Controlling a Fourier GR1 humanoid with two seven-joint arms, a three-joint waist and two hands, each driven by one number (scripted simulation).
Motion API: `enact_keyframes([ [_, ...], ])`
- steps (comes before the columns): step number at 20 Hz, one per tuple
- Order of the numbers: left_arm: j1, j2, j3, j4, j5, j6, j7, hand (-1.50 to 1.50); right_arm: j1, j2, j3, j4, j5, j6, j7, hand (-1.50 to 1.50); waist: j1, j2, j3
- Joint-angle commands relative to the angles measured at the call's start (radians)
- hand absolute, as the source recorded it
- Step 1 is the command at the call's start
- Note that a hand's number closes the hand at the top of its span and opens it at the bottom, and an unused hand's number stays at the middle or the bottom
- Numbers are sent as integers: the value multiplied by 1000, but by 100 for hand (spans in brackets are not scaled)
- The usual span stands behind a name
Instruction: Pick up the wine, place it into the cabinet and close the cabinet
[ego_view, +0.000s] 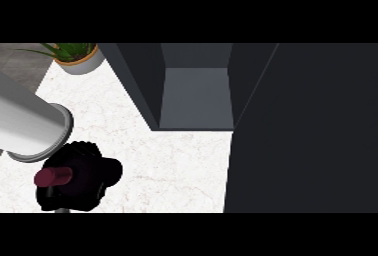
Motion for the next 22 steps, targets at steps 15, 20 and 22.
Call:
enact_keyframes([
  [15, -34, -127, -295, -597, -88, 221, 614, 150, 62, 20, -13, -63, -55, 22, -41, -150, -4, 3, 0],
  [20, -153, -153, -396, -548, -140, 383, 642, 150, 61, -9, -60, -103, -132, 43, 13, -150, -11, 3, 0],
  [22, -280, -153, -432, -497, -118, 469, 674, 150, -15, 13, -25, -44, -72, 15, 8, -150, -12, 5, -1],
])
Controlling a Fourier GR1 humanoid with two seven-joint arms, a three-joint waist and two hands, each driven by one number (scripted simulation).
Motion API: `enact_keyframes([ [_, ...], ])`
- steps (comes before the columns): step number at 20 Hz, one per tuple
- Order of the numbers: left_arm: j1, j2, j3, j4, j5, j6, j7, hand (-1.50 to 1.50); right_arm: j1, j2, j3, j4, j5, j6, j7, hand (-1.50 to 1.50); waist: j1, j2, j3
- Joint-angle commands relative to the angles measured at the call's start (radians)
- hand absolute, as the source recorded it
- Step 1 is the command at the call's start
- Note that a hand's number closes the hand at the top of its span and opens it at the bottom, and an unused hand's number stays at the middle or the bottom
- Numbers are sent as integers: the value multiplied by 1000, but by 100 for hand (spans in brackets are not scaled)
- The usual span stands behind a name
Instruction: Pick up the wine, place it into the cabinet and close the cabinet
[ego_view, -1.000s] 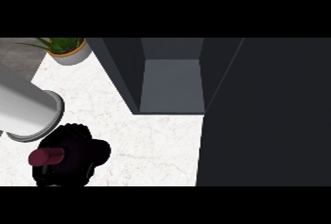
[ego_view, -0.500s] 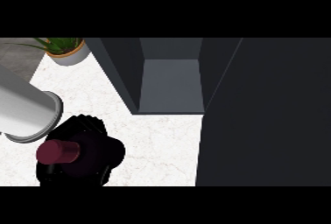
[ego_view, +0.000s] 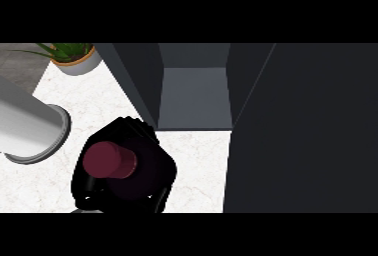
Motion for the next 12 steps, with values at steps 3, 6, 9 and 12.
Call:
enact_keyframes([
  [3, -131, -10, -67, 10, -6, 146, 82, 150, -23, 5, -4, -136, -96, -43, 122, -150, 1, 0, -1],
  [6, -226, -10, -85, 68, 11, 219, 123, 150, 28, 33, 33, -124, -50, -23, 60, -150, -1, 0, 0],
  [9, -329, -10, -168, 172, -34, 366, 77, 150, 3, 0, -46, -95, -128, -3, 58, -150, -9, 1, 0],
  [12, -300, -10, -132, 172, -20, 320, 73, 150, 70, 46, 33, -97, -39, 9, -4, -150, 1, 1, -1],
])
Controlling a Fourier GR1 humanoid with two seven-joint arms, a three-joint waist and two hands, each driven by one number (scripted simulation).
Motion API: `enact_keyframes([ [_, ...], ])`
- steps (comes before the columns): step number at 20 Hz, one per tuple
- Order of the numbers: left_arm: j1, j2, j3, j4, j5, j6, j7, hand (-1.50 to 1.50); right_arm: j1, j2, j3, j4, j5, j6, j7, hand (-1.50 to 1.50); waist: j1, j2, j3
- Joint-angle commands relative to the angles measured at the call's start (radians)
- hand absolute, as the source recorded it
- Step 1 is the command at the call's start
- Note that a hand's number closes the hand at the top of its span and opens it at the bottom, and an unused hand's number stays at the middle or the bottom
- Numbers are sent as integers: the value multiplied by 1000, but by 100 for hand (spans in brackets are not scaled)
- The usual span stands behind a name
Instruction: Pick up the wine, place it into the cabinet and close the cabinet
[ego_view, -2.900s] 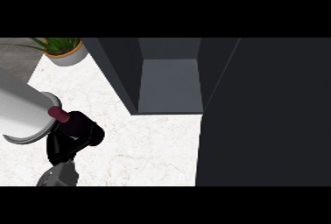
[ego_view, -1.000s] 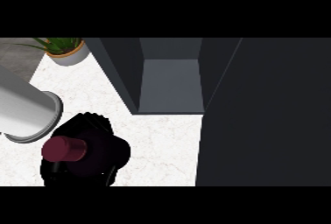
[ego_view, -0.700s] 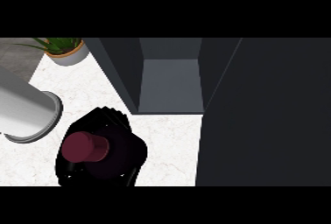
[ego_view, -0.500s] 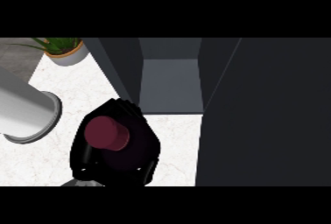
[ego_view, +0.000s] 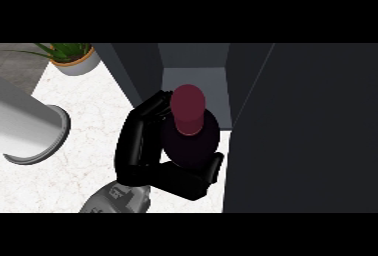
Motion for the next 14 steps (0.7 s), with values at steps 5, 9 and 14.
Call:
enact_keyframes([
  [5, -155, -1, 14, 128, -7, 111, 10, 150, 73, 26, 52, -165, -25, -9, 46, -150, -1, -1, -1],
  [9, -205, -1, -59, 179, -13, 190, 3, 150, 35, -3, 5, -142, -79, -12, 75, -150, -1, 0, 0],
  [14, -194, -1, -8, 251, 63, 171, -80, 150, 91, -34, -49, -186, -133, 32, 58, -150, -8, 0, 0],
])
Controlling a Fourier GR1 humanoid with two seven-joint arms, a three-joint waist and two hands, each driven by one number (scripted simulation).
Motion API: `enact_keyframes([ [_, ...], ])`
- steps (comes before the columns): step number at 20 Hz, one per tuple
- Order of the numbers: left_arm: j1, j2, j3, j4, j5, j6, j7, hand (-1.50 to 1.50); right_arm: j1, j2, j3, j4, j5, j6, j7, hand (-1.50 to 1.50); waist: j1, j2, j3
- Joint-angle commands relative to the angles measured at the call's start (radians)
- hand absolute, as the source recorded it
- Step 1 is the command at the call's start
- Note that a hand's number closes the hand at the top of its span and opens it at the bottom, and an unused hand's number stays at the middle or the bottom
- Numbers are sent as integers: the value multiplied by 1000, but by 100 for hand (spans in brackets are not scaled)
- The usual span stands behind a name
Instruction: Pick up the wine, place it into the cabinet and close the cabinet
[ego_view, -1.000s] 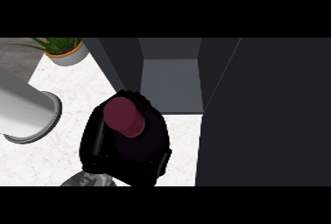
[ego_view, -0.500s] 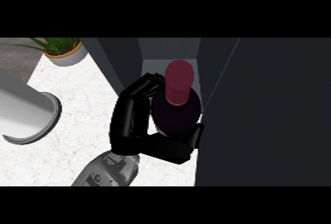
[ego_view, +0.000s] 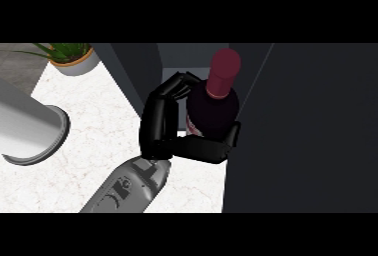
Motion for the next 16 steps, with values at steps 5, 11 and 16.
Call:
enact_keyframes([
  [5, -18, 0, -1, 112, 143, 42, -138, 150, -27, -5, 8, -111, -58, -21, 63, -150, 0, 2, -1],
  [11, 58, 0, -71, 64, 138, 106, -148, 150, 1, -22, -57, -127, -120, -16, 80, -150, 7, -1, 0],
  [16, -39, 0, -62, 298, 168, 100, -274, 150, -33, 10, 12, -98, -45, -26, 61, -150, -1, 2, 0],
])
